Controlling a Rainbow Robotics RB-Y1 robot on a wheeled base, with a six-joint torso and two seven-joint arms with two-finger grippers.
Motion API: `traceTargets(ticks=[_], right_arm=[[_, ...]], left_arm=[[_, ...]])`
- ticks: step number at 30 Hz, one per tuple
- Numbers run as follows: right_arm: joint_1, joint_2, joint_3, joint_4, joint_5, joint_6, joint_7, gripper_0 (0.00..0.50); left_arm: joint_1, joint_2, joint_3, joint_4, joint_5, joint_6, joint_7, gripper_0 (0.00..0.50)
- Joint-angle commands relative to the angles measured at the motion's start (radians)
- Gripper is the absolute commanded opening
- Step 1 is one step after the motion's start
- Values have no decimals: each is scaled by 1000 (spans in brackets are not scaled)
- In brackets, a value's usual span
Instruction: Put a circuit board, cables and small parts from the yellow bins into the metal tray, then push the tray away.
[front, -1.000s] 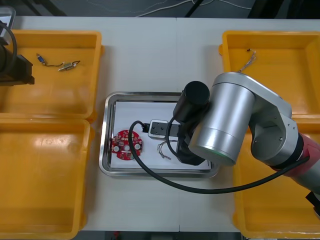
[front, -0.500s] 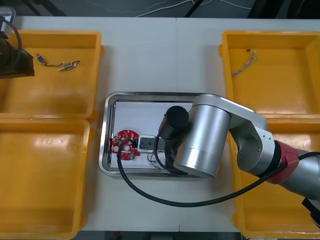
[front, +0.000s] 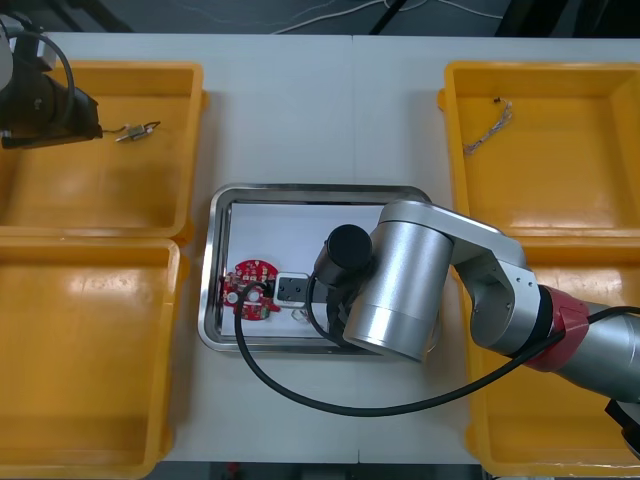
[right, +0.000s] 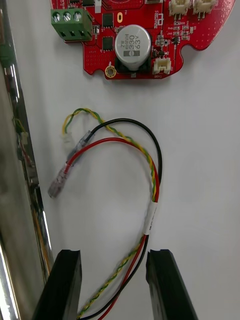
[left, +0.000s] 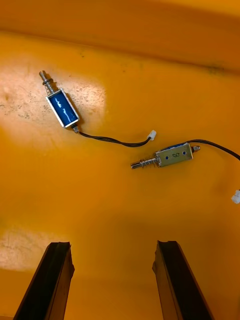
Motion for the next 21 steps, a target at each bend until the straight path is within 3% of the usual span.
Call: traceTargets(ticks=[1, 9, 15, 21], right_arm=[[-27, 22, 14, -9, 20, -10, -36, 500], [-28, 22, -41, -54, 6, 44, -53, 500], [-28, 22, -145, -106, -55, 147, -70, 500], [-28, 15, -268, -149, -121, 271, -204, 500]], left_arm=[[-63, -12, -14, 7, -19, -16, -110, 484], [-95, -17, -12, 99, -35, -71, -128, 485], [-132, -40, 8, 201, -61, -133, -139, 486], [-163, -57, 41, 299, -71, -206, -133, 486]])
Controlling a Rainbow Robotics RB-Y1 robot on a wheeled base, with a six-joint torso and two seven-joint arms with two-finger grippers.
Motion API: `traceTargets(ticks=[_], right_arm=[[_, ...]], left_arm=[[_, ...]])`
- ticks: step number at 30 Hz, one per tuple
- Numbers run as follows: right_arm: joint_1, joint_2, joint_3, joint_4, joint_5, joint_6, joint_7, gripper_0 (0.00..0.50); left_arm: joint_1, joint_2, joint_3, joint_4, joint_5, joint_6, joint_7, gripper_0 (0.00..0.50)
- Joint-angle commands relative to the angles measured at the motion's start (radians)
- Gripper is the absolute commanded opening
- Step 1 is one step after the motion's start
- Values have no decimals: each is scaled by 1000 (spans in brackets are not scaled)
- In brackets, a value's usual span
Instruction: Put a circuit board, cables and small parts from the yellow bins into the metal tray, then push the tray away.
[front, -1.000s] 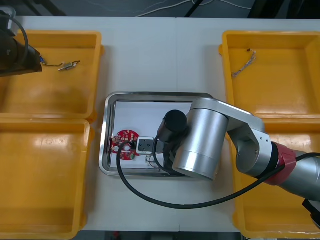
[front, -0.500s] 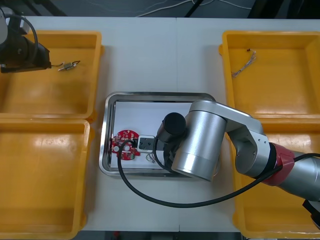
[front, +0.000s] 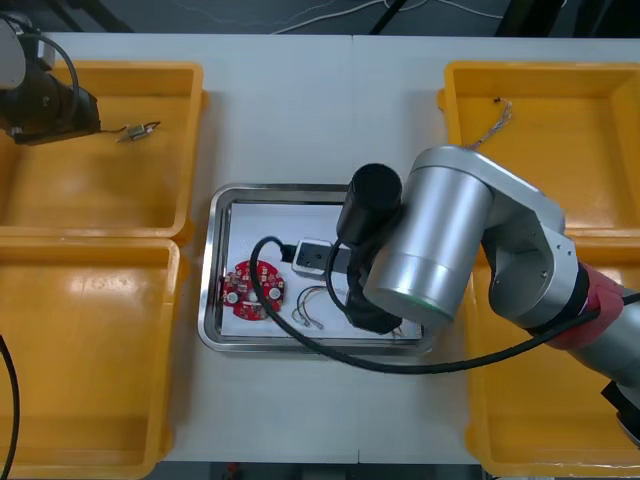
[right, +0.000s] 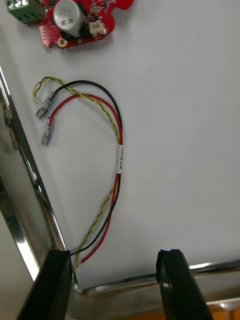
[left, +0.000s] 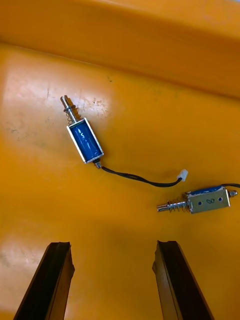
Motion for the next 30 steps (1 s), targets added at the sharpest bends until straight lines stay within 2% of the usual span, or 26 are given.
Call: traceTargets(ticks=[1, 7, 18, 23, 27, 30], right_arm=[[-27, 12, -106, -67, -33, 65, -132, 500], [-27, -42, -189, -121, -84, 124, -277, 500], [-24, -186, -376, -153, -251, 124, -545, 500], [-18, -228, -423, -153, -277, 124, -643, 500], [16, -268, -480, -153, -291, 124, -741, 500], [28, -286, -505, -153, -297, 124, -774, 500]], left_arm=[[-69, -29, 38, 47, -20, -60, -102, 485], [-102, -37, 49, 105, -33, -75, -93, 484], [-140, -44, 51, 156, -69, -103, -93, 484], [-166, -44, 57, 222, -81, -169, -99, 486], [-200, -44, 61, 320, -95, -252, -106, 483], [-204, -46, 68, 337, -102, -261, -103, 486]])
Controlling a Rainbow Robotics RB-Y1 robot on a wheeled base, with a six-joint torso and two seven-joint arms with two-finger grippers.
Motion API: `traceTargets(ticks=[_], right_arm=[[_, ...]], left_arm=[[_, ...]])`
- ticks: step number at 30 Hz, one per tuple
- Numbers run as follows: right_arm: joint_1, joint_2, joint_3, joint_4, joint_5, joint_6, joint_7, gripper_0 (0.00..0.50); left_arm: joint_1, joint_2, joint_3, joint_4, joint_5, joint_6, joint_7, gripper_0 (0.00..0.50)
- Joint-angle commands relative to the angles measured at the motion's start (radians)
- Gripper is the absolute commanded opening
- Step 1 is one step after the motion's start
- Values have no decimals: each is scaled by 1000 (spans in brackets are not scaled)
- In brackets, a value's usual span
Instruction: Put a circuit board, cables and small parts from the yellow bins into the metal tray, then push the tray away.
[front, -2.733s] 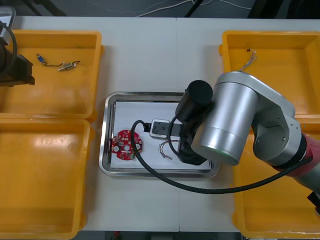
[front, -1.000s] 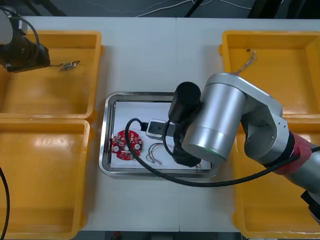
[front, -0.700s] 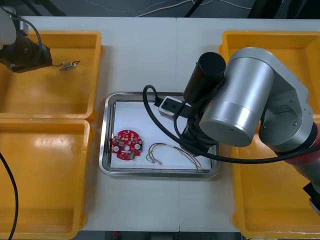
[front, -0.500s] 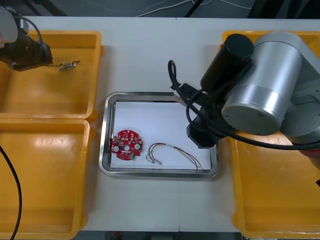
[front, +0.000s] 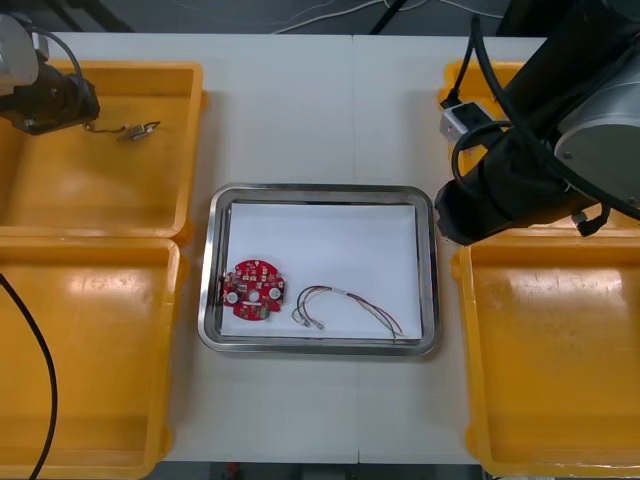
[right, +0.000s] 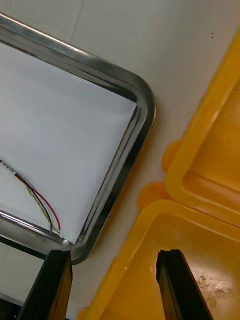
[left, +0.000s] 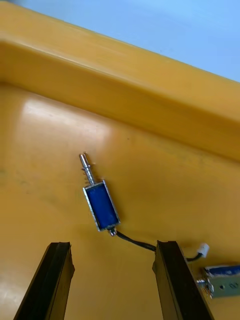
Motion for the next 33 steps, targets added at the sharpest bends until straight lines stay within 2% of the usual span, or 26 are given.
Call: traceTargets(ticks=[1, 6, 13, 16, 26, 33], right_arm=[[28, -73, -87, -33, -19, 3, -104, 500], [63, -100, -151, -33, -31, 3, -182, 500], [120, -131, -240, -33, -37, 3, -291, 500], [136, -139, -265, -33, -37, 3, -319, 500], [146, -139, -334, 19, -6, 3, -300, 500], [80, -123, -334, 149, 17, 3, -237, 500]], left_arm=[[-65, -14, 43, 19, -27, -33, -99, 484], [-67, -18, 42, 35, -35, -58, -85, 484], [-120, -38, 43, 167, -49, -186, -90, 484], [-123, -47, 52, 177, -56, -200, -91, 485], [-126, -67, 54, 215, -79, -237, -94, 484], [-131, -63, 57, 235, -85, -220, -106, 470]])
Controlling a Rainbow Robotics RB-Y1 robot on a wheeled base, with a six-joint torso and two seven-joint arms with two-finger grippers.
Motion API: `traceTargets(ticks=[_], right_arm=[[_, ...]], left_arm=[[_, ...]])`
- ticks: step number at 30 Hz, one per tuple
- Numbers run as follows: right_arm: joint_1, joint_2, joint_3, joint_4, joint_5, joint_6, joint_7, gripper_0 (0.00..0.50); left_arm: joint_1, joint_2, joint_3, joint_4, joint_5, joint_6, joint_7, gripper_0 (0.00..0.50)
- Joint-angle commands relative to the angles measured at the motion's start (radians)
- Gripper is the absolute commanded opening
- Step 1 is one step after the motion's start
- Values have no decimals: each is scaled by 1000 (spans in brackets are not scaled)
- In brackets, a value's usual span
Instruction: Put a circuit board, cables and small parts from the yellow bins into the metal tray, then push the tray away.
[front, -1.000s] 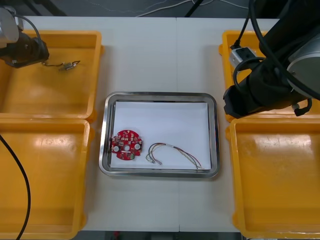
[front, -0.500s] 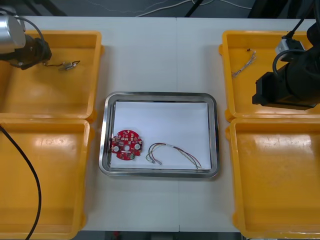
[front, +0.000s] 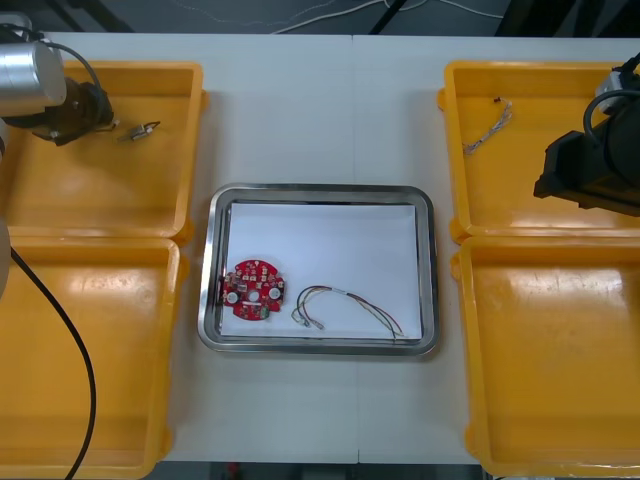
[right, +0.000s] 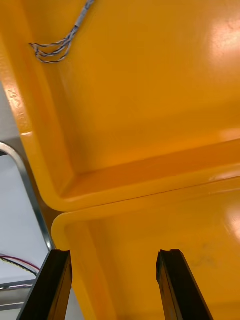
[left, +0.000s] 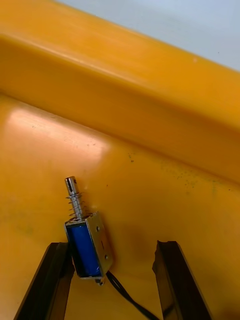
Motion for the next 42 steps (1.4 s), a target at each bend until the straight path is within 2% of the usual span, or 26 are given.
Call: traceTargets(ticks=[1, 6, 9, 15, 20, 25, 27, 29, 34, 42], right_arm=[[-71, -18, -26, 78, 25, 3, 62, 500], [-130, 13, -26, 167, 73, 3, 154, 500], [-154, 24, -16, 208, 89, 3, 168, 500], [-200, 31, 54, 286, 142, -77, 165, 500], [-228, 63, 67, 362, 194, -140, 163, 500], [-252, 88, 68, 431, 226, -199, 168, 500], [-266, 103, 76, 477, 243, -254, 168, 500], [-274, 113, 83, 503, 250, -284, 168, 500], [-279, 139, 113, 566, 281, -398, 159, 500], [-279, 180, 139, 647, 329, -522, 148, 500]], left_arm=[[-56, -6, 29, 1, -13, 18, -106, 468], [-57, 11, 30, 1, -13, 79, -111, 466], [-63, 16, 29, 2, -14, 93, -108, 465], [-82, 23, 30, 1, -19, 115, -99, 465], [-97, 30, 33, 2, -24, 116, -96, 465], [-119, 43, 35, 5, -22, 164, -97, 465], [-128, 48, 33, 5, -24, 184, -97, 465], [-131, 49, 33, 15, -24, 182, -97, 465], [-205, 60, 36, 180, -22, 108, -148, 465], [-208, 63, 46, 192, -27, 85, -154, 465]])
